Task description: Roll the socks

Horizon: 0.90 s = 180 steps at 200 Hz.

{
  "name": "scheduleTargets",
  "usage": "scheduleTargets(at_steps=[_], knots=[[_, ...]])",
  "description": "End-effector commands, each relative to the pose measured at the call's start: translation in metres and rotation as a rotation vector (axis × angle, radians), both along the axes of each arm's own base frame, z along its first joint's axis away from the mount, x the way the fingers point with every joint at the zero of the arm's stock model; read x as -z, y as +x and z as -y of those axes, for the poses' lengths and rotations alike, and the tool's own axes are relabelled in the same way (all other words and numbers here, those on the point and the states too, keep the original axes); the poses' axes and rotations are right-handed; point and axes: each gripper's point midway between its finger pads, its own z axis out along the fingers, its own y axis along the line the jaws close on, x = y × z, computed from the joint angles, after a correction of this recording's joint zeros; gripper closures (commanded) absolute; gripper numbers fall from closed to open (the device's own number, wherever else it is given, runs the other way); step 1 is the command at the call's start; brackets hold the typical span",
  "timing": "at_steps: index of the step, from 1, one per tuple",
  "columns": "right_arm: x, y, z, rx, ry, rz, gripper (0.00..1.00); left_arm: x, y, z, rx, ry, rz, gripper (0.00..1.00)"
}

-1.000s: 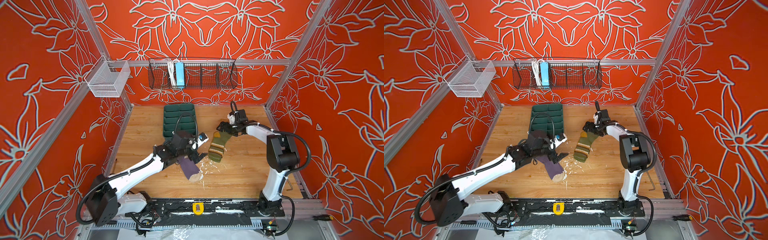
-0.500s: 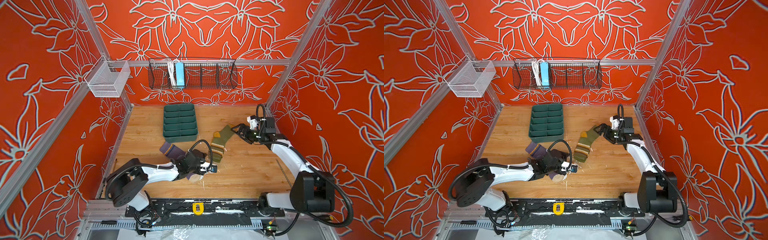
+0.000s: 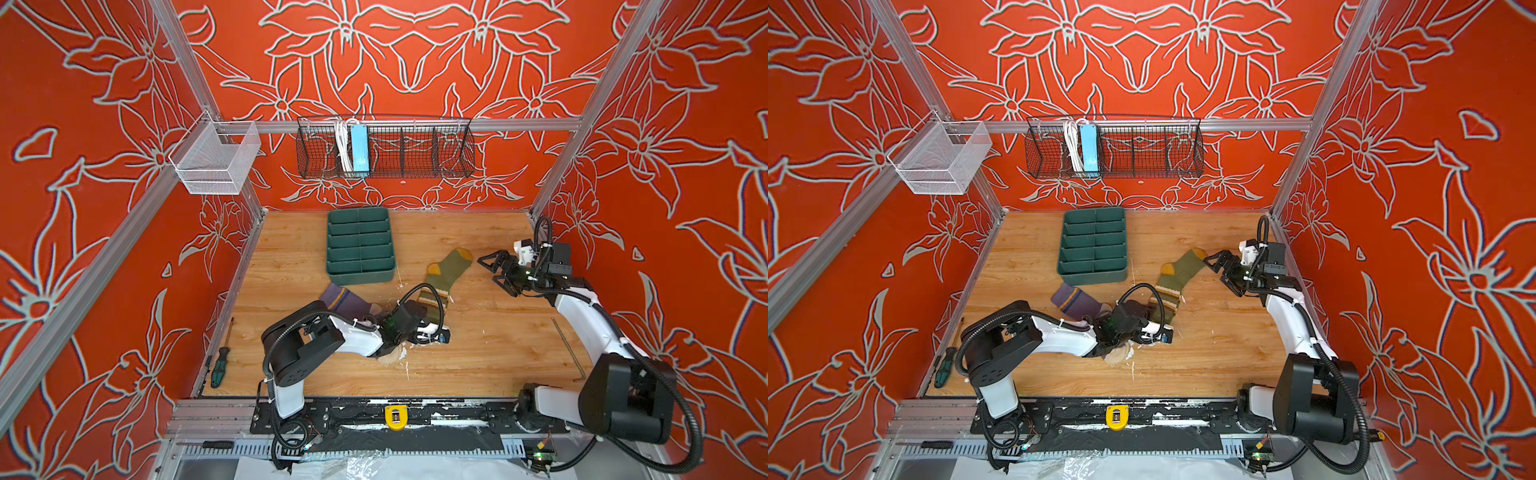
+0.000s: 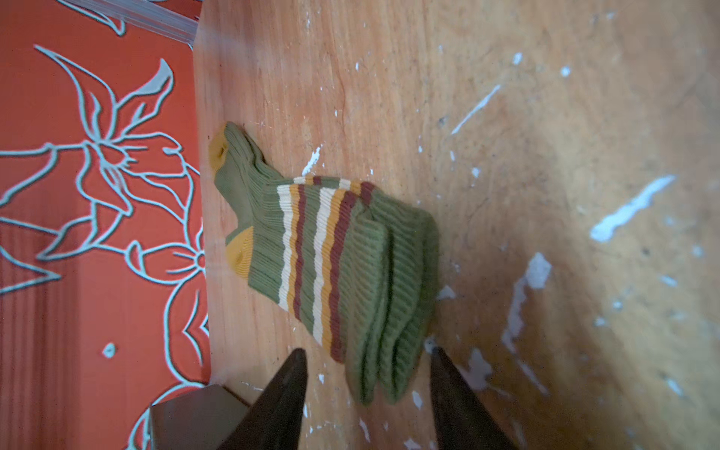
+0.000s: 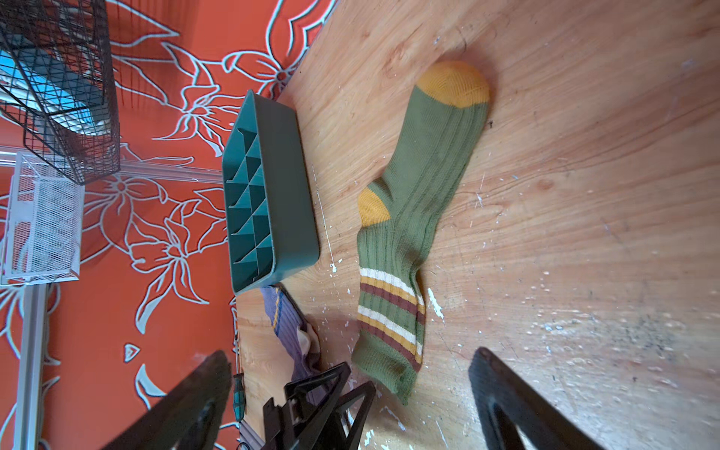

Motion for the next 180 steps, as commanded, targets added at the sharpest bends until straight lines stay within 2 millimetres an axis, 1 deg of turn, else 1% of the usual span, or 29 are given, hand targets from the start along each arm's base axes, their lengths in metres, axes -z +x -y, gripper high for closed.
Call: scheduleTargets(at_steps=[1,32,64,77,91,127,135,149,165,180], knots=[[0.0,-0.007,-0.003,-0.004,0.033,-0.015,0.03,0.012,0.002,-0.003,-0.012,0.021,-0.033,0.54],[0.001,-0.007,-0.003,0.001,0.036,-0.019,0.03,0.021,-0.001,-0.007,-0.018,0.032,-0.078,0.64],[0.005,-0.007,-0.006,-0.013,0.055,-0.029,0.03,0.025,0.002,-0.002,-0.024,0.023,-0.087,0.74],[0.005,-0.008,-0.006,-0.014,0.055,-0.033,0.03,0.024,0.004,0.001,-0.03,0.01,-0.088,0.79],[0.004,-0.009,-0.005,-0.015,0.039,-0.028,0.03,0.022,0.007,0.004,-0.034,-0.002,-0.084,0.81],[0.01,-0.016,-0.001,-0.01,-0.012,-0.046,0.03,0.02,0.008,0.006,-0.063,-0.015,-0.117,0.97],[0.011,-0.017,0.0,-0.013,-0.032,-0.046,0.03,0.019,0.005,0.005,-0.072,-0.012,-0.146,1.0],[0.015,-0.021,0.003,-0.015,-0.1,-0.051,0.04,0.018,-0.004,0.002,-0.084,0.021,-0.23,1.0],[0.021,-0.024,0.008,-0.011,-0.226,-0.048,0.06,0.015,-0.015,0.0,-0.096,0.029,-0.343,1.0],[0.025,-0.021,0.015,0.01,-0.331,-0.019,0.15,0.016,-0.027,-0.001,-0.099,0.045,-0.442,1.0]])
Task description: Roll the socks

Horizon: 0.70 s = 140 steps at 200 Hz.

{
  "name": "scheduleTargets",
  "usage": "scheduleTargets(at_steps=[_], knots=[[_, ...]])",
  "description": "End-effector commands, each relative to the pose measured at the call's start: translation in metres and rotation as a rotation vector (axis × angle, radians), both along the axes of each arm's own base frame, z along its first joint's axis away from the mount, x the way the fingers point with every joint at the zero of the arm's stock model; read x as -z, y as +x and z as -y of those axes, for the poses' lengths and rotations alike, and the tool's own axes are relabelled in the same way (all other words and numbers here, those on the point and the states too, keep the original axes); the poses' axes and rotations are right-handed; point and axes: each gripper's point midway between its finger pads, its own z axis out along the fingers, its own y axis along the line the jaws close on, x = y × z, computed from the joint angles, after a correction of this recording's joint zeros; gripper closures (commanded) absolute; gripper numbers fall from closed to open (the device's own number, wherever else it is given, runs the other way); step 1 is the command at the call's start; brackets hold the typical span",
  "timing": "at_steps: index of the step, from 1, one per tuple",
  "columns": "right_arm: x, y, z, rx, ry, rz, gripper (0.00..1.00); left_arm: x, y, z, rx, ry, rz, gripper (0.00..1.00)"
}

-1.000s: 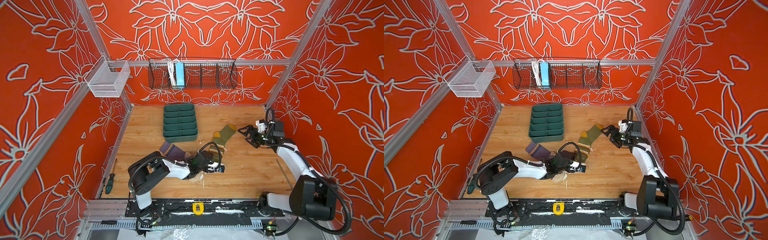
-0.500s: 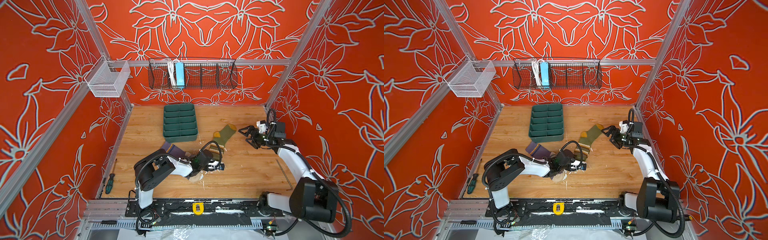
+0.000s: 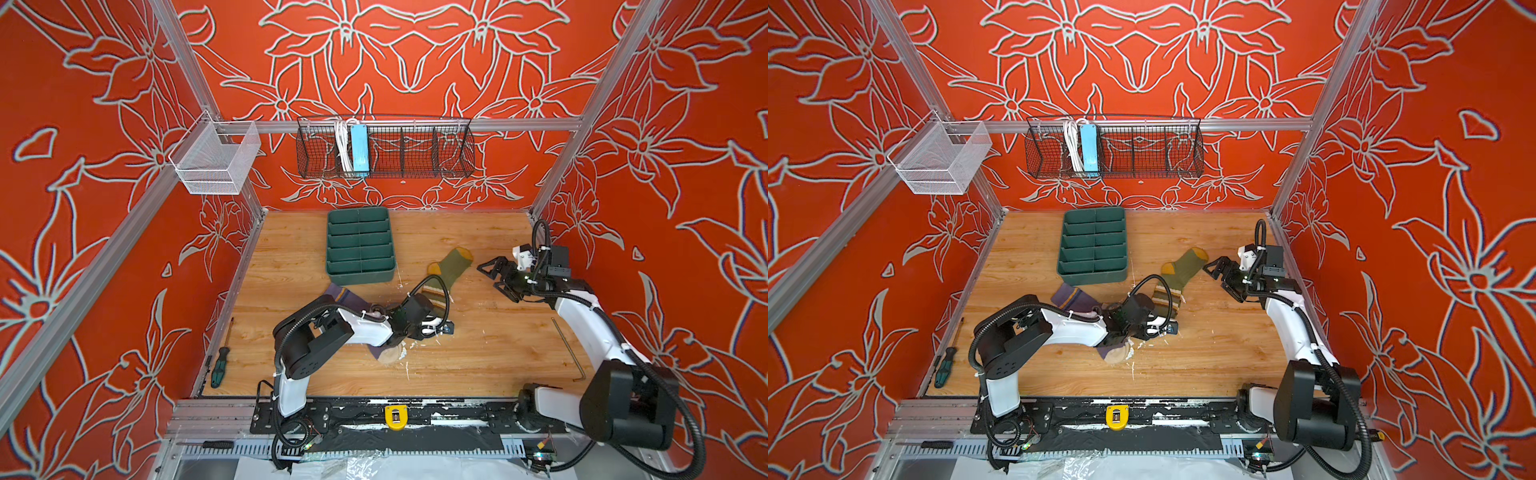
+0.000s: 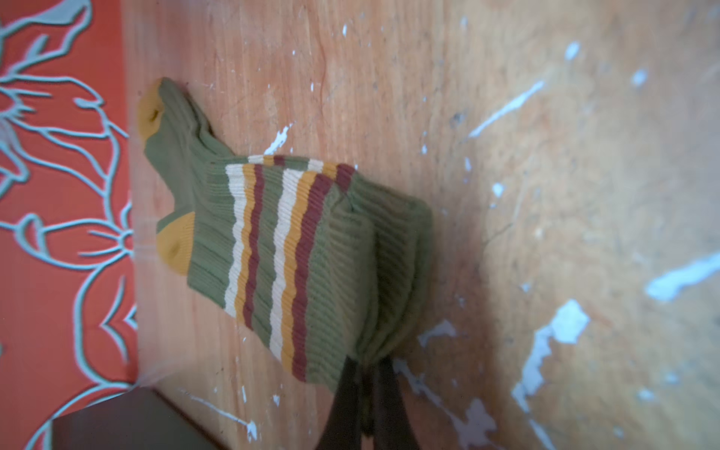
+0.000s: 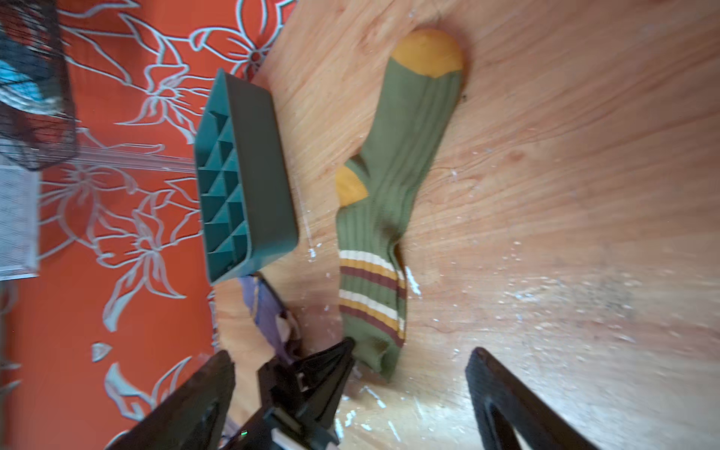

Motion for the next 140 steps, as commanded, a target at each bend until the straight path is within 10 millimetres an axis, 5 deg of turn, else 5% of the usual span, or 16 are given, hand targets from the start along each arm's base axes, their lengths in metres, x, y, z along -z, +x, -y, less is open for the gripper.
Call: scheduleTargets(at_steps=[1,38,85,108,140], knots=[[0.008,-0.003,0.015,0.022,-0.204,0.025,0.15,0.004,-0.029,-0.012,-0.015,0.036,-0.227,1.0],[-0.011,0.014,0.035,0.107,-0.36,0.227,0.29,0.0,-0.04,-0.009,-0.065,-0.006,-0.456,1.0],[-0.051,0.009,0.027,-0.024,-0.611,0.59,0.36,-0.007,-0.046,-0.005,-0.124,-0.078,-0.734,1.0],[-0.054,-0.004,0.006,-0.186,-0.734,0.733,0.39,-0.012,-0.049,-0.004,-0.139,-0.099,-0.841,1.0],[-0.046,-0.035,-0.047,-0.617,-0.838,0.845,0.4,-0.011,-0.048,-0.004,-0.152,-0.118,-0.869,1.0]])
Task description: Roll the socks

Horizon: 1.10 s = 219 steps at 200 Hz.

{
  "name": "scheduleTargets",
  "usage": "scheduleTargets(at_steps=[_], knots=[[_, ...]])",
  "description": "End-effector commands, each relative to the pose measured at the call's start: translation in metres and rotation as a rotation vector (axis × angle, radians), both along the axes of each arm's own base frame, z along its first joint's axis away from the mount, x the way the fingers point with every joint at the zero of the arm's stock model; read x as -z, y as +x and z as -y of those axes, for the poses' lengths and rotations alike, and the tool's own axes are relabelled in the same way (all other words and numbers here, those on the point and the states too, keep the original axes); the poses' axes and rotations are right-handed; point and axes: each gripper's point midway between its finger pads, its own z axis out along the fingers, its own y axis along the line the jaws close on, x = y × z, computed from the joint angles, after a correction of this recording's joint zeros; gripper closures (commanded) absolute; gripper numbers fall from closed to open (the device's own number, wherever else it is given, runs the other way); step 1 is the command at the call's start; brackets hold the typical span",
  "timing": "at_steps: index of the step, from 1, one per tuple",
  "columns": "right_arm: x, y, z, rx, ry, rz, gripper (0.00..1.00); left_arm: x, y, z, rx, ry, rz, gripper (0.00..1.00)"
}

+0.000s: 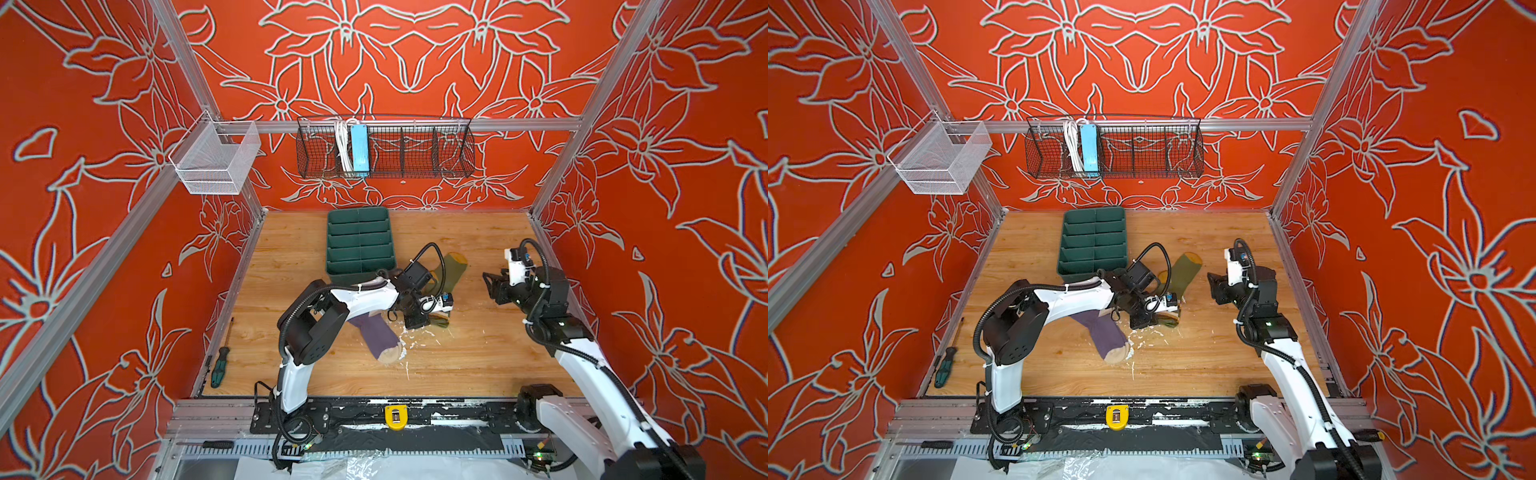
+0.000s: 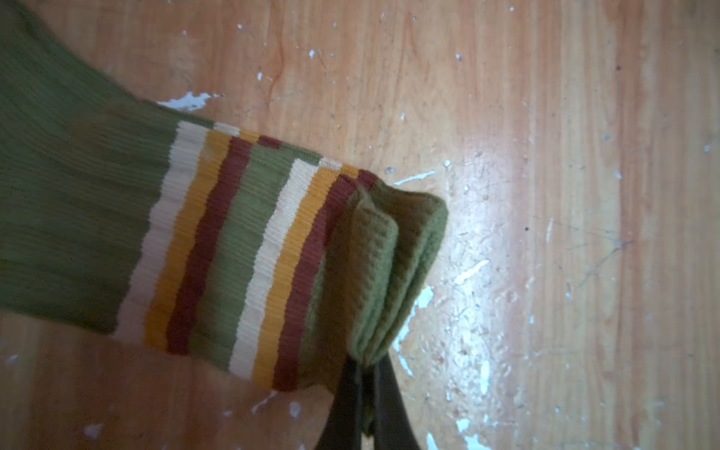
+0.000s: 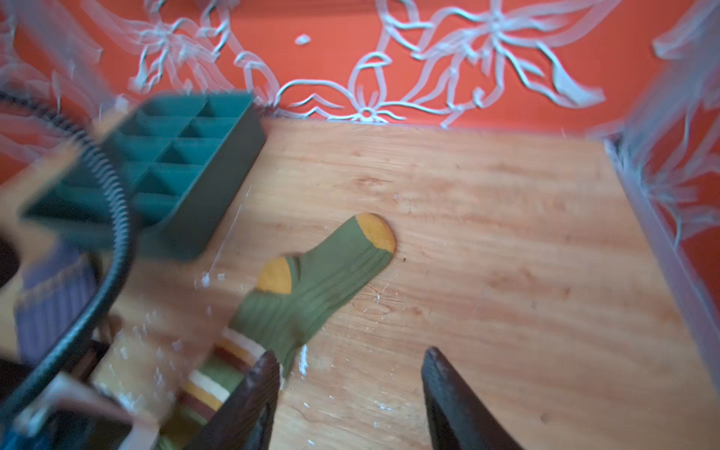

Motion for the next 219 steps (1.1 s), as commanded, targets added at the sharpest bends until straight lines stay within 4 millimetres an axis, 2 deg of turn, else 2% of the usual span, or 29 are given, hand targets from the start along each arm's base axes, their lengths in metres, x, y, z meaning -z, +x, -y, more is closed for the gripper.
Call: scheduleTargets(at_steps=[1,16,48,85,101,132,163,195,219], knots=[[-0.002,-0.021,-0.038,-0.32,-0.258,0.078,0.4,0.004,-0.02,-0.004,-0.001,-0.008,-0.133,1.0],[0.023,-0.056,-0.062,-0.608,-0.435,0.05,0.4,0.004,-0.018,-0.005,-0.014,-0.019,-0.139,1.0],[0.064,-0.094,-0.059,-0.781,-0.707,-0.043,0.4,0.005,-0.015,-0.006,-0.024,-0.026,-0.192,1.0],[0.072,-0.113,-0.043,-0.772,-0.81,-0.028,0.39,0.01,-0.014,-0.003,-0.042,-0.032,-0.271,1.0],[0.074,-0.125,-0.046,-0.803,-0.794,-0.013,0.4,0.011,-0.015,-0.002,-0.044,-0.031,-0.306,1.0],[0.093,-0.15,-0.06,-0.92,-0.796,-0.022,0.4,0.009,-0.01,0.002,-0.066,-0.023,-0.353,1.0],[0.098,-0.146,-0.081,-0.948,-0.769,0.012,0.39,0.006,-0.008,0.004,-0.077,-0.036,-0.36,1.0],[0.105,-0.125,-0.099,-0.949,-0.776,0.033,0.38,0.007,-0.008,0.005,-0.073,-0.035,-0.369,1.0],[0.117,-0.106,-0.105,-0.932,-0.834,0.026,0.39,0.009,-0.009,0.006,-0.075,-0.036,-0.383,1.0]])
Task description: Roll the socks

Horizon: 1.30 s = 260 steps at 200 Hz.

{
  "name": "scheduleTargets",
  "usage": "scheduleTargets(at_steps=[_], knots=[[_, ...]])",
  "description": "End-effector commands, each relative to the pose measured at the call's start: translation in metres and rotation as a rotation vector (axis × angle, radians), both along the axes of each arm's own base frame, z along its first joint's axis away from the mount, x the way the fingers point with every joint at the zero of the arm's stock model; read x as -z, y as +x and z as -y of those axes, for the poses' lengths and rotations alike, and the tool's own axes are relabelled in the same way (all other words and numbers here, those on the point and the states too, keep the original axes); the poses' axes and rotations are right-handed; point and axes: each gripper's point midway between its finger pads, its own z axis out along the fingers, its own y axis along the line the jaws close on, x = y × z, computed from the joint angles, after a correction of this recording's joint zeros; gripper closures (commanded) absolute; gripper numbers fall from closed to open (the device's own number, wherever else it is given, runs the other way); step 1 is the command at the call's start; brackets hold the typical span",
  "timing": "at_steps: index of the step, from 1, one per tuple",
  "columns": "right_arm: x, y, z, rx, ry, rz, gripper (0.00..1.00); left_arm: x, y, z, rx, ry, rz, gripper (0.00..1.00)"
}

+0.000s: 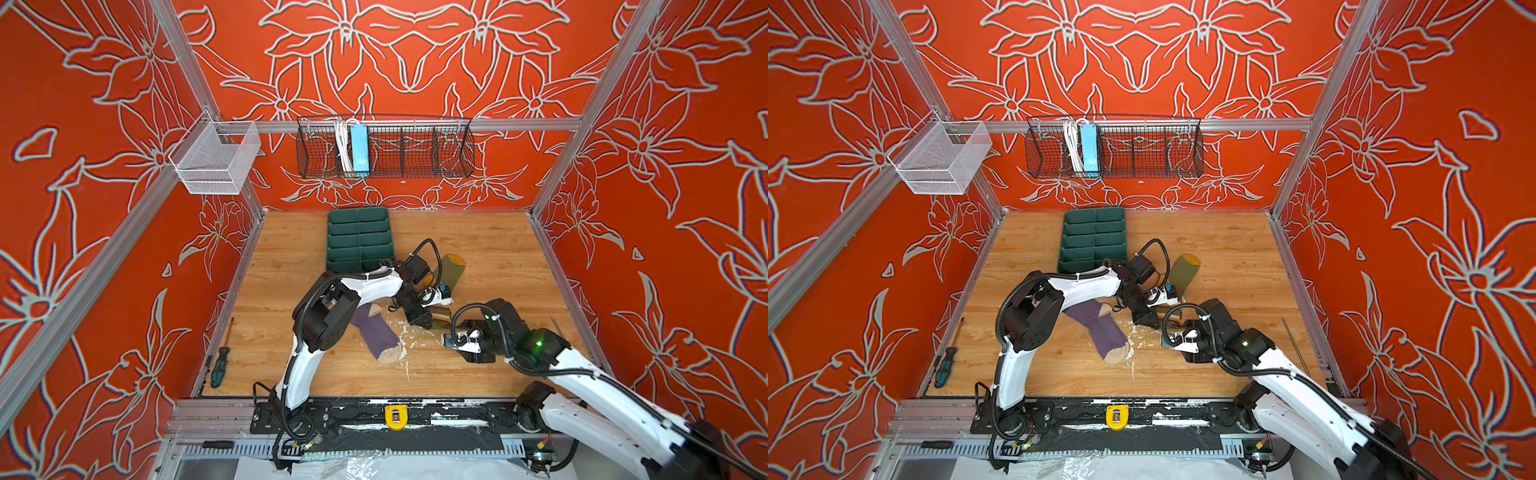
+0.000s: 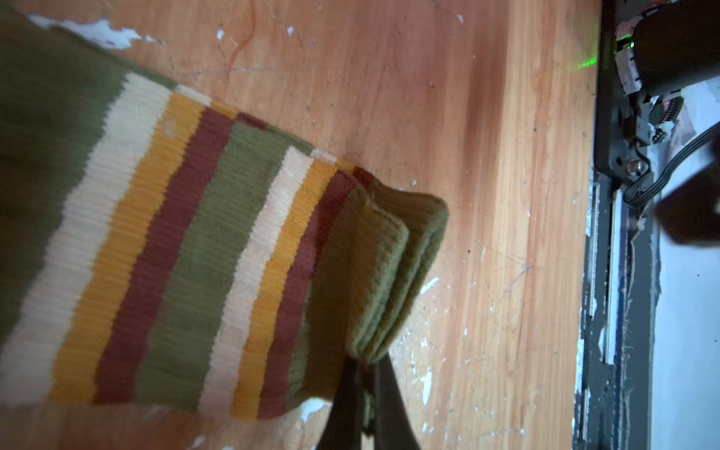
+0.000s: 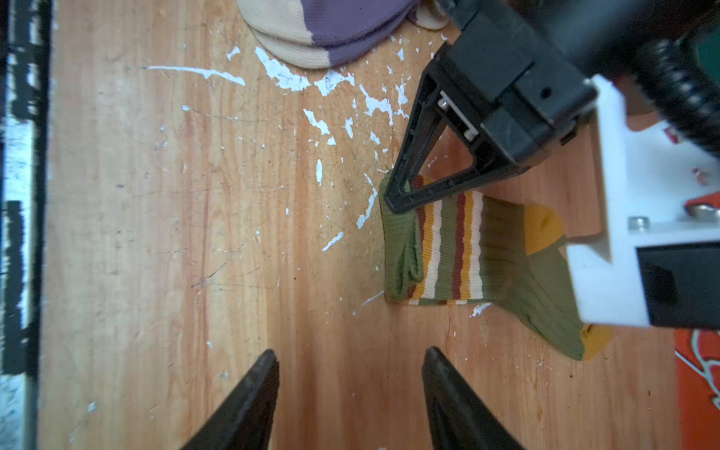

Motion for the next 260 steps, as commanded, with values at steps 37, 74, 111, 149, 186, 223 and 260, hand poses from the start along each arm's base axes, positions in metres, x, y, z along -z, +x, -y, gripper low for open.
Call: scheduleTargets(at_steps=[37,74,111,149,186,223,260], knots=[[0.012,0.045,-0.016,0.052,-0.022,0.114,0.4,0.007,-0.006,0.002,-0.007,-0.015,-0.08,1.0],[0.025,0.052,-0.023,0.04,-0.04,0.108,0.41,0.006,-0.008,0.004,-0.01,-0.026,-0.102,1.0],[0.038,0.043,-0.023,0.015,-0.048,0.088,0.41,0.004,-0.009,0.004,-0.009,-0.028,-0.103,1.0],[0.051,0.042,-0.025,0.011,-0.053,0.089,0.48,0.002,-0.011,0.003,-0.011,-0.035,-0.111,1.0],[0.062,0.044,-0.028,0.018,-0.067,0.05,0.58,0.001,-0.013,0.004,-0.004,-0.05,-0.115,1.0],[0.061,0.04,-0.029,0.002,-0.074,0.022,0.85,0.002,-0.012,0.004,-0.02,-0.051,-0.11,1.0],[0.061,0.019,-0.026,-0.043,-0.064,-0.008,1.0,-0.002,-0.002,0.003,-0.063,-0.069,-0.039,1.0]])
